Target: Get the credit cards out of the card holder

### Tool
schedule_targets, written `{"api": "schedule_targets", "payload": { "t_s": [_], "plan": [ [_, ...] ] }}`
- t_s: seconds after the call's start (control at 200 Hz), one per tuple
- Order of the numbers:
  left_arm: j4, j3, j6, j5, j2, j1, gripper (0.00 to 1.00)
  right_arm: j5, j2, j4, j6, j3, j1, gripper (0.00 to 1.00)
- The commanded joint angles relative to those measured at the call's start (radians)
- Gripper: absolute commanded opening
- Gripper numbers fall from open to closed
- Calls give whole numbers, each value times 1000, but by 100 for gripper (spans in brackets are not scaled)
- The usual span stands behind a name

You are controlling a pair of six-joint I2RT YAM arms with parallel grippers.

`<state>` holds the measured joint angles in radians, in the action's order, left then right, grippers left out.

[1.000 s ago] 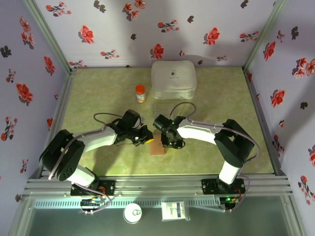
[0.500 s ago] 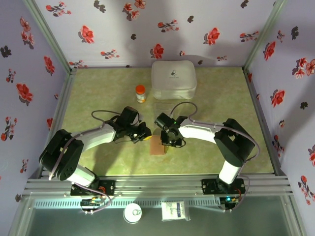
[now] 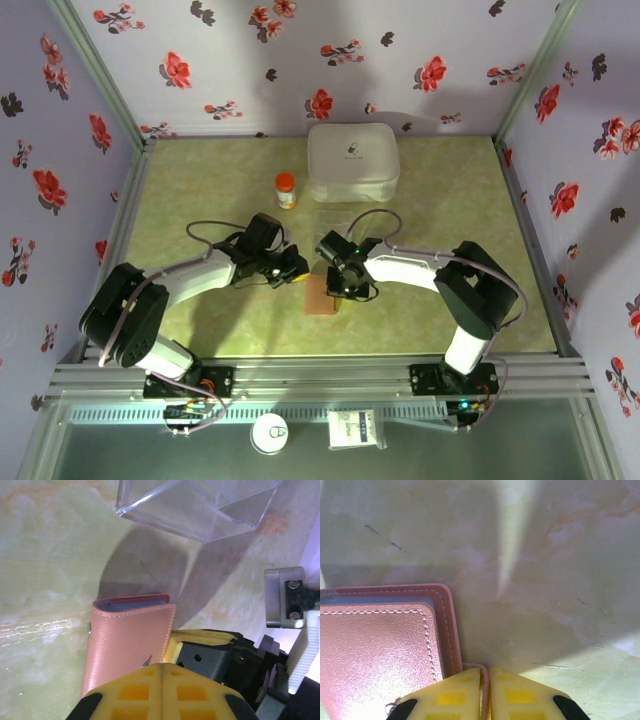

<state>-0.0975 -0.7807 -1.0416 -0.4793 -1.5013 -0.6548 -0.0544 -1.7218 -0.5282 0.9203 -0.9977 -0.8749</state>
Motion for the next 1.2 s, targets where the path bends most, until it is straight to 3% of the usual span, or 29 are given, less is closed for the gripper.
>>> {"api": "schedule_targets", "payload": {
  "t_s": [0.0, 0.655, 1.195],
  "plan": [
    [-31, -35, 35, 6, 8, 11, 2, 24, 31, -22, -15, 17, 18, 9],
    [-15, -32, 63, 32, 4, 50, 1, 66, 68, -142, -128, -75, 56, 8],
    [21, 8, 52, 22, 28, 65, 1, 88, 137, -207, -134, -150, 56, 8]
  ]
}}
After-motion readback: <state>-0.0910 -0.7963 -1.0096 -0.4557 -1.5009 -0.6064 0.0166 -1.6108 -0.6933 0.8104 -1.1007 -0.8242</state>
